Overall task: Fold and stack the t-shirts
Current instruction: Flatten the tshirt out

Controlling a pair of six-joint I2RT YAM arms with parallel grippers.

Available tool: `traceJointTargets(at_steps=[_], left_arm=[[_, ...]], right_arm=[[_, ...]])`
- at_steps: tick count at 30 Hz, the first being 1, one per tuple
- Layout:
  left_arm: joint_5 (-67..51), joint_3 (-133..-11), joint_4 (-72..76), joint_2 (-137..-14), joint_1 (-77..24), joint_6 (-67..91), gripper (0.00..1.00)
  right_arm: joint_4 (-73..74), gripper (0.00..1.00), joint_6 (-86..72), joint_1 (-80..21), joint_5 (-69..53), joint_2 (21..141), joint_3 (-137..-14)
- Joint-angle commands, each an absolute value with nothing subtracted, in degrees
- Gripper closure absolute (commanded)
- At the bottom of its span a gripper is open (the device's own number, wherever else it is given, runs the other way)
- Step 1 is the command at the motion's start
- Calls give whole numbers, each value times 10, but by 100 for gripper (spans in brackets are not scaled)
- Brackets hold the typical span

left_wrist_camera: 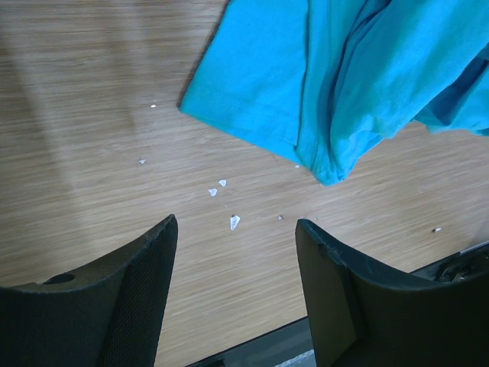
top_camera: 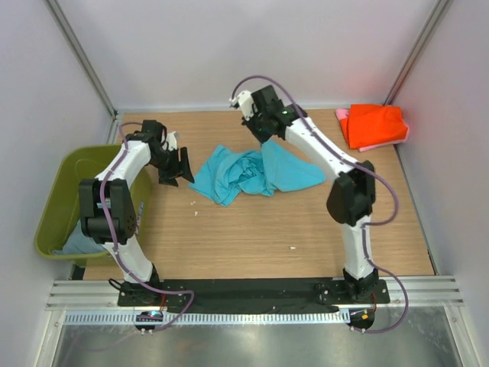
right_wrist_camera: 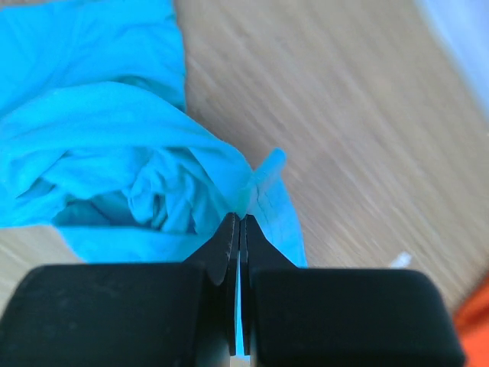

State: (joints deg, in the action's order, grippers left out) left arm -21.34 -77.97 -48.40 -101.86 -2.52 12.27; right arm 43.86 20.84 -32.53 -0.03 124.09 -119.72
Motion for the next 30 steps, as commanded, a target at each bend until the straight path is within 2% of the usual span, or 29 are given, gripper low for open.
traceJointTargets(at_steps=[1,7,12,17,18,19,20,21,23,27,30], left_arm=[[-232,-800,-469,-1002,-25,134,36],[-236,-811,-469,-1010,-26,136,36],[-236,-817,-474,-1013,-26,138,36],[-232,-817,-474,-1012,-26,137,36],[-231,-817,-475,-1010,-26,136,36],[-229,-816,-475,-1009,-27,135,36],[-229,-814,-474,-1009,-27,135,36],[-228,-812,-474,-1006,-26,136,36],[-224,-810,-475,-1005,-26,134,36],[-214,-796,-477,-991,-26,129,36],[-193,-790,-479,-977,-26,126,36]], right_arm=[[396,99,218,-329,44,1055,-1181],[388,99,249,-318,92,911,-1035],[400,99,228,-252,105,862,-955],[434,99,215,-213,69,825,-891],[445,96,224,-213,27,819,-883],[476,87,235,-212,7,819,-879],[485,77,241,-213,-26,819,-872],[475,54,233,-213,-43,818,-868],[463,41,222,-213,-71,828,-878],[483,41,243,-243,-188,938,-979],[505,44,319,-281,-202,1006,-1022]])
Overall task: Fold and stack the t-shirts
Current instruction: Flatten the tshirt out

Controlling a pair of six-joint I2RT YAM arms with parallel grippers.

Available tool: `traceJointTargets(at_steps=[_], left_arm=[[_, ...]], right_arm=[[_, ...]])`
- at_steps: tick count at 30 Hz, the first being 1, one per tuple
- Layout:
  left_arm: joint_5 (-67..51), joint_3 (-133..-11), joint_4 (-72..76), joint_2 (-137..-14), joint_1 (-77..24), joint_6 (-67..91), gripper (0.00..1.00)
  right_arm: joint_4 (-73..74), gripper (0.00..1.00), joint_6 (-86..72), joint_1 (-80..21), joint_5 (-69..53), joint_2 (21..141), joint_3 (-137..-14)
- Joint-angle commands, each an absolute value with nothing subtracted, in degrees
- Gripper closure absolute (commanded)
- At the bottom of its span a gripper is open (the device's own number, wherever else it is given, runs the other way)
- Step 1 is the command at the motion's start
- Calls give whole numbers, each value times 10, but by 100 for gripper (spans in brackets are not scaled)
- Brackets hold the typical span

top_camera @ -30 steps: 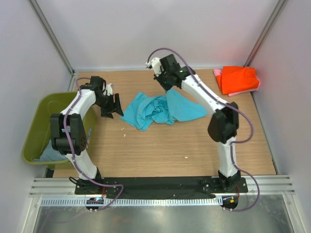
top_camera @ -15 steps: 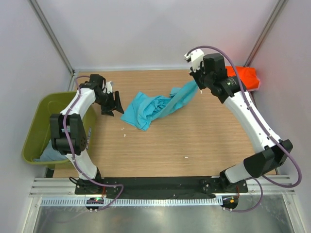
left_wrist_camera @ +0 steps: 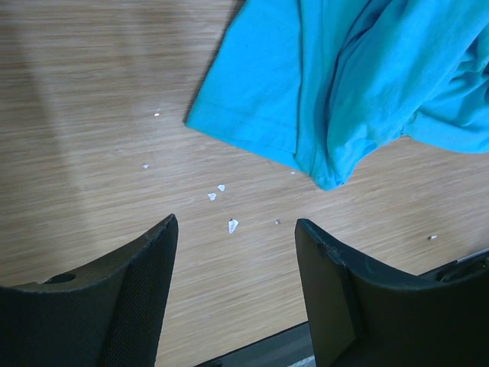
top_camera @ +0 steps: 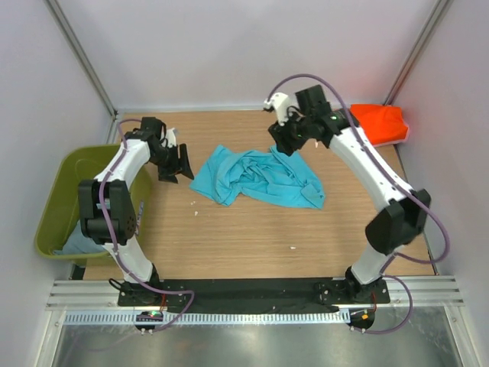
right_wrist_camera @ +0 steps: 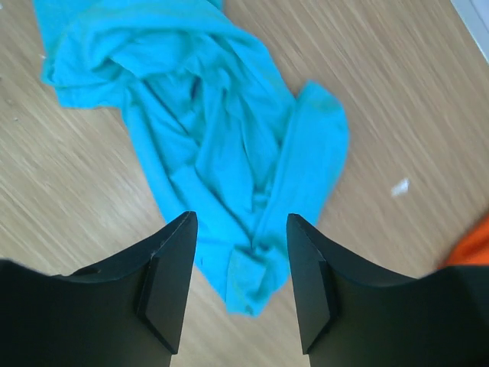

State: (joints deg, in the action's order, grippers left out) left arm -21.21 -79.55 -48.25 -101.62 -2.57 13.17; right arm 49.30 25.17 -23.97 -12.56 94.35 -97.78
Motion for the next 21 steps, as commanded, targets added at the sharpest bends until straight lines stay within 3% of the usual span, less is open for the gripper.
traceJointTargets(at_steps=[1,8,21], left_arm=[[-190,-788,-479,-967,-25,124,36],[-175,-772,-490,-920,-3,113,36],[-174,-735,-485,-882,50,114,35]], right_arm=[[505,45,338,-289,-213,1042,-1033],[483,44,471,-343,-294,1168,-1106],[441,41,470,-401,-266,1288,-1208]])
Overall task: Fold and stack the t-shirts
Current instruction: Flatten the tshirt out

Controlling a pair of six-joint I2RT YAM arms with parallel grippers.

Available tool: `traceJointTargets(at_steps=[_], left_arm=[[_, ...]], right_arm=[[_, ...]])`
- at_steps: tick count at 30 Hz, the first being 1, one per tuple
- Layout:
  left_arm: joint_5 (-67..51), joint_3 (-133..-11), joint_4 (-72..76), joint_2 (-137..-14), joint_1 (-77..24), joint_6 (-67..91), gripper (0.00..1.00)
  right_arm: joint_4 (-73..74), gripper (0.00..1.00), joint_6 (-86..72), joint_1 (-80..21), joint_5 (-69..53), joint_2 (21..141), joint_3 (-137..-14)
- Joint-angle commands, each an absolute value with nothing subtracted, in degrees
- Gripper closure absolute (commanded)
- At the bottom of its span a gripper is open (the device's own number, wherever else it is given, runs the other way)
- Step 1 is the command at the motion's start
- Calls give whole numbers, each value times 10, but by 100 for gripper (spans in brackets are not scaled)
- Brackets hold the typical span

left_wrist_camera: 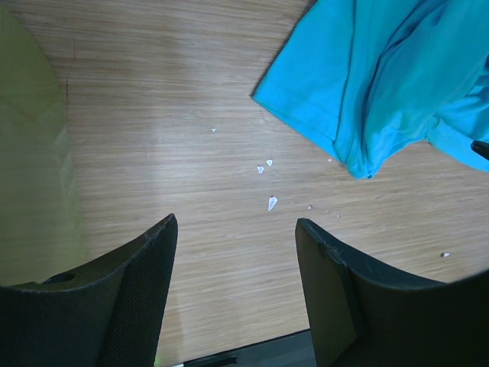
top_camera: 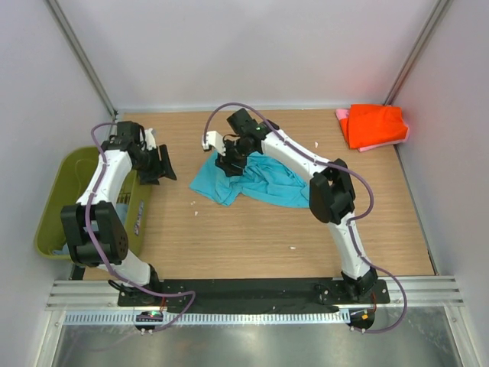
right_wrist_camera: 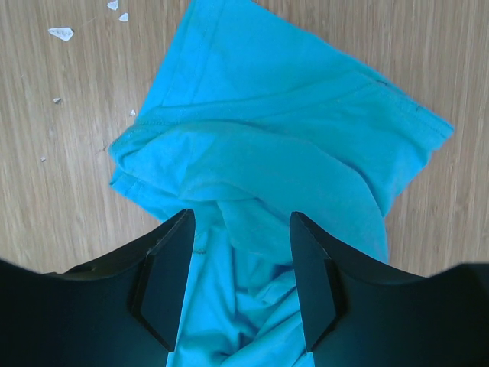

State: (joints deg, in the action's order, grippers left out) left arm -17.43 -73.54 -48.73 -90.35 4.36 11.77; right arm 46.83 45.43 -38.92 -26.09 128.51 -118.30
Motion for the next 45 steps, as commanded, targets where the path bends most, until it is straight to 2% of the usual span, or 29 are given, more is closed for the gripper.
traceJointTargets(at_steps=[1,10,12,13,14,17,25,31,36,41,45], left_arm=[[-174,-736,-484,-883,51,116,35],[-182,-737,-482,-886,55,120,35],[-183,-736,-483,-884,56,121,36],[-183,-736,-484,-883,57,121,35],[-184,-735,-484,-884,57,121,35],[-188,-730,-481,-885,57,123,35],[-222,-736,-466,-917,56,132,37],[-258,-792,-481,-987,21,123,39],[-286,-871,-487,-1029,-88,83,41],[-259,-966,-504,-1086,-232,23,41],[-265,-1023,-504,-1165,-271,44,41]], right_arm=[[438,41,472,-404,-258,1296,-1208],[398,42,459,-414,-219,1351,-1207],[389,51,448,-414,-207,1362,-1213],[389,58,446,-415,-204,1366,-1217],[389,77,439,-415,-200,1368,-1227],[379,99,412,-414,-178,1354,-1239],[355,99,386,-413,-154,1233,-1316],[299,99,387,-404,-77,1143,-1328],[286,99,418,-378,-3,1130,-1327],[284,99,410,-313,50,1142,-1327],[305,99,388,-287,58,1141,-1292]])
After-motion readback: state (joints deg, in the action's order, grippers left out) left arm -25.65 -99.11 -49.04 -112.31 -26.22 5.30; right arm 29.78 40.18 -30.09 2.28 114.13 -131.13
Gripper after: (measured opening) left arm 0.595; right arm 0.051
